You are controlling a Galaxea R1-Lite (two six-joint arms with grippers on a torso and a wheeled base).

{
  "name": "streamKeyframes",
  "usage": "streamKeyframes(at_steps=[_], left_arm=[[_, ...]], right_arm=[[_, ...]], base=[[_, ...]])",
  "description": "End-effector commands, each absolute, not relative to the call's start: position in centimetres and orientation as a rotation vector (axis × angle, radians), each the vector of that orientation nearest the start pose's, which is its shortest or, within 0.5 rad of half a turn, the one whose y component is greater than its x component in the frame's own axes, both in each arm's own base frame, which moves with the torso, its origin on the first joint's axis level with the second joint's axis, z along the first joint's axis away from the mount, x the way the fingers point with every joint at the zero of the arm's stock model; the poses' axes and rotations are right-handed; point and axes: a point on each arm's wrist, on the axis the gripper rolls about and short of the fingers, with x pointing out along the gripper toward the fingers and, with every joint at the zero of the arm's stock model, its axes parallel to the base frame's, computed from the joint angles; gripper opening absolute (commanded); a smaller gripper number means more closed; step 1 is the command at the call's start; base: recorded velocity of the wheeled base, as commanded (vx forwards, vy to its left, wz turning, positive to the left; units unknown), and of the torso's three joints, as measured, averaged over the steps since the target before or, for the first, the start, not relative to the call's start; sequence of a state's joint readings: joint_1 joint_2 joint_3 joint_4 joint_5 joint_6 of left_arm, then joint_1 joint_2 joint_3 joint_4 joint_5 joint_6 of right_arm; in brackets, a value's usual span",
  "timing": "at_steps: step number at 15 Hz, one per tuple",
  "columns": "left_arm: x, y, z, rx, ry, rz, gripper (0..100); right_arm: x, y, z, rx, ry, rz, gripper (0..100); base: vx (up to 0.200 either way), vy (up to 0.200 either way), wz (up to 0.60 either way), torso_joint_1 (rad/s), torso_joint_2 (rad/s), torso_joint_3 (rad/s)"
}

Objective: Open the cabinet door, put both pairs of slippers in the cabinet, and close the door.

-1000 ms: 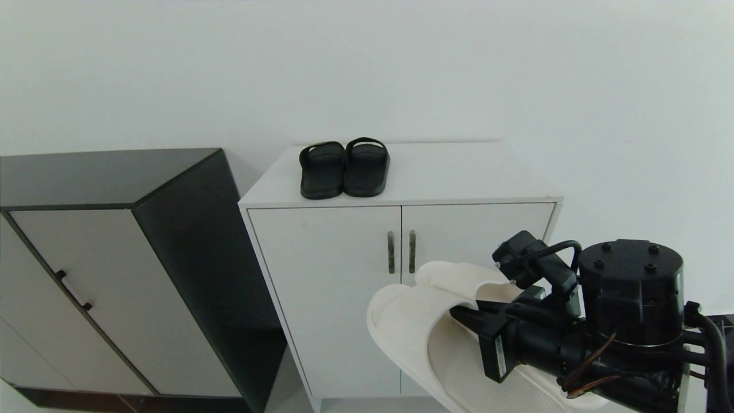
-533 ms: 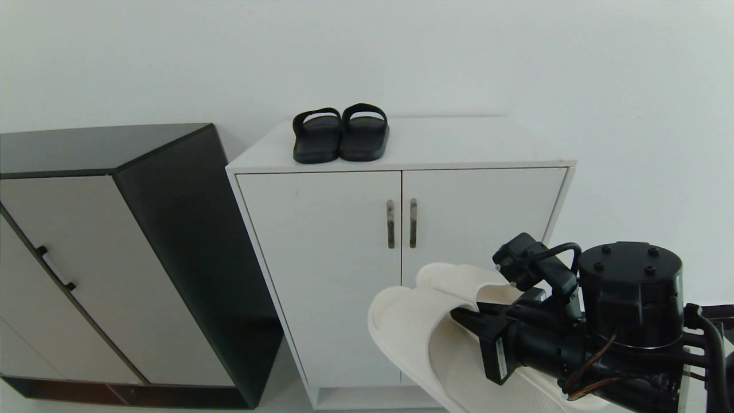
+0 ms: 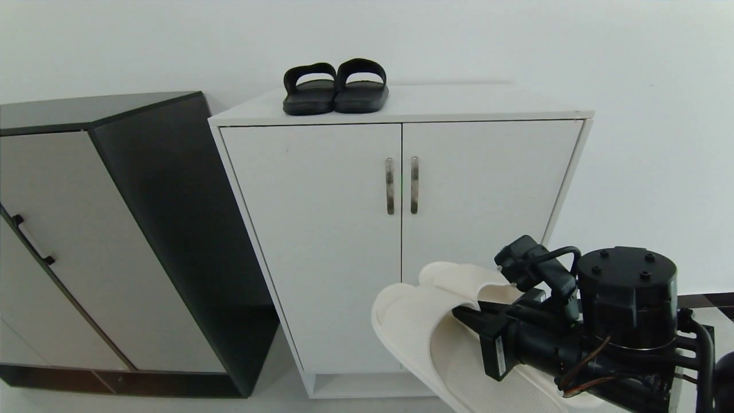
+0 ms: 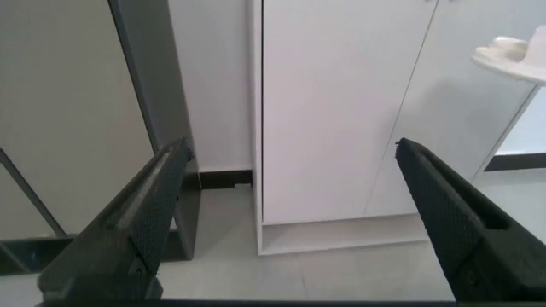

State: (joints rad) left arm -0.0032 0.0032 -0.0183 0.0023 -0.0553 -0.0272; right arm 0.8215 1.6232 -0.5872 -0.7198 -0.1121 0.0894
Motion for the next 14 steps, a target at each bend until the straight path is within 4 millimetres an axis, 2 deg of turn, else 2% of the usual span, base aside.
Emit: streamKeyframes(at_steps=[1,2,3,5,9,11,14], left_arm=[[-2.6,-0.1,10.5,-0.039,-0.043,-0.071,100],[-2.5,-0.1,13.0,-0.075,-0.051,-0.076,100],[-0.6,-0.1,17.1,-0.123,0.005,-0.086,100],[3.5,-0.6,20.5,-0.118,0.046,-0.237,100],[10.5,-1.9,21.1,-0.076,0.131,-0.45,100],[12.4,-2.9,21.5,-0.073,0.137,-0.545,100],[13.7,-5.2,21.7,-0.067,0.167,-0.71,100]], right_arm=[[18.6,19.5,14.9,-0.068,0.334,0.683,0],[18.6,19.5,14.8,-0.069,0.335,0.683,0],[18.6,19.5,14.7,-0.07,0.338,0.684,0],[18.6,19.5,14.8,-0.069,0.335,0.683,0],[18.4,19.5,14.4,-0.077,0.351,0.689,0],[18.6,19.7,13.9,-0.091,0.362,0.69,0],[18.7,19.8,13.9,-0.092,0.352,0.69,0]], base=[[0.0,0.0,0.0,-0.032,0.46,0.383],[0.0,0.0,0.0,-0.032,0.43,0.398],[0.0,0.0,0.0,-0.022,0.42,0.413],[0.0,0.0,0.0,-0.012,0.23,0.217],[0.0,0.0,0.0,0.001,0.02,0.023],[0.0,0.0,0.0,0.0,0.0,0.0],[0.0,0.0,0.0,0.0,0.0,0.0]])
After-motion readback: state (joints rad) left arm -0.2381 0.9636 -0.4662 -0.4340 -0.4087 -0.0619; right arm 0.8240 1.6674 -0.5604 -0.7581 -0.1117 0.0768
